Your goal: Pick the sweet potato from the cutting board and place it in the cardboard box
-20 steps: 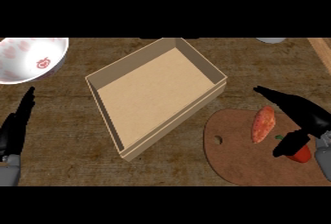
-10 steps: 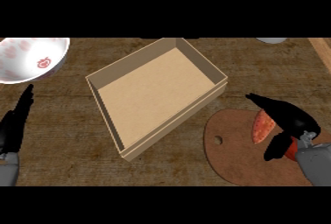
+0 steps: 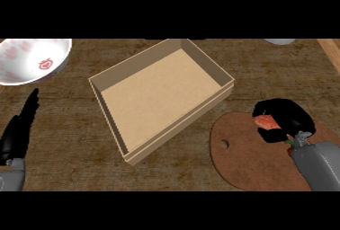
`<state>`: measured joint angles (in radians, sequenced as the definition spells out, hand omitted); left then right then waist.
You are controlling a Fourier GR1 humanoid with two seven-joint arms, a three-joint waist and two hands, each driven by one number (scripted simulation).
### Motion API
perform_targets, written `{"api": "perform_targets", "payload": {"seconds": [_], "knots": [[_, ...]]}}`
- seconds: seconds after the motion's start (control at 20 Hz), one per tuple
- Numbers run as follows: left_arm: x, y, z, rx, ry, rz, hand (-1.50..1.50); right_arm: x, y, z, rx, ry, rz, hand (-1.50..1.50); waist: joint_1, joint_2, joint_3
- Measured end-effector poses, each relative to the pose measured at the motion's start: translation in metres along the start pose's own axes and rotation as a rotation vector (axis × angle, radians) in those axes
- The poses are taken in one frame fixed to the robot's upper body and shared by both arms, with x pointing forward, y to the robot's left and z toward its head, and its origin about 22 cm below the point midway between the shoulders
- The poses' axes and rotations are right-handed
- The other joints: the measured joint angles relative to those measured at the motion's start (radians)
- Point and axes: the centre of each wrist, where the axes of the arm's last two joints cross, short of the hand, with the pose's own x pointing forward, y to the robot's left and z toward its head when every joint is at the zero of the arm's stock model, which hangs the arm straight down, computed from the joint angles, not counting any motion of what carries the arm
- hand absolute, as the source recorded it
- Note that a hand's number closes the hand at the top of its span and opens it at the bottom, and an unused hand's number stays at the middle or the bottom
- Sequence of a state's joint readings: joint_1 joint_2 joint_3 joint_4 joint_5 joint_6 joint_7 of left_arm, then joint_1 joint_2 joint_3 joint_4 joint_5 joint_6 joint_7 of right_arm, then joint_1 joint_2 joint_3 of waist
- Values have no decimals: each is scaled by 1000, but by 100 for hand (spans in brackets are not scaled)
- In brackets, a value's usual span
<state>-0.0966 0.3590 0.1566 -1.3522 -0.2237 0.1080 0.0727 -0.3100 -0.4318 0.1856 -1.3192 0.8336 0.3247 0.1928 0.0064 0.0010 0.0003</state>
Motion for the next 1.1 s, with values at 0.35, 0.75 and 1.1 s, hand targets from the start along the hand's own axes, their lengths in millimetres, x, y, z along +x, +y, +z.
{"api": "perform_targets", "payload": {"seconds": [0.35,0.75,1.1], "knots": [[0,1,0,8,0,-5,0,0,-10,-3,-183,7,76,150,-3,-1,0],[-1,5,4,3,5,-5,0,46,-16,39,-264,71,57,150,-11,-4,-1],[-6,6,-3,10,1,-7,0,86,-63,75,-465,13,45,150,-11,-3,-1]]}}
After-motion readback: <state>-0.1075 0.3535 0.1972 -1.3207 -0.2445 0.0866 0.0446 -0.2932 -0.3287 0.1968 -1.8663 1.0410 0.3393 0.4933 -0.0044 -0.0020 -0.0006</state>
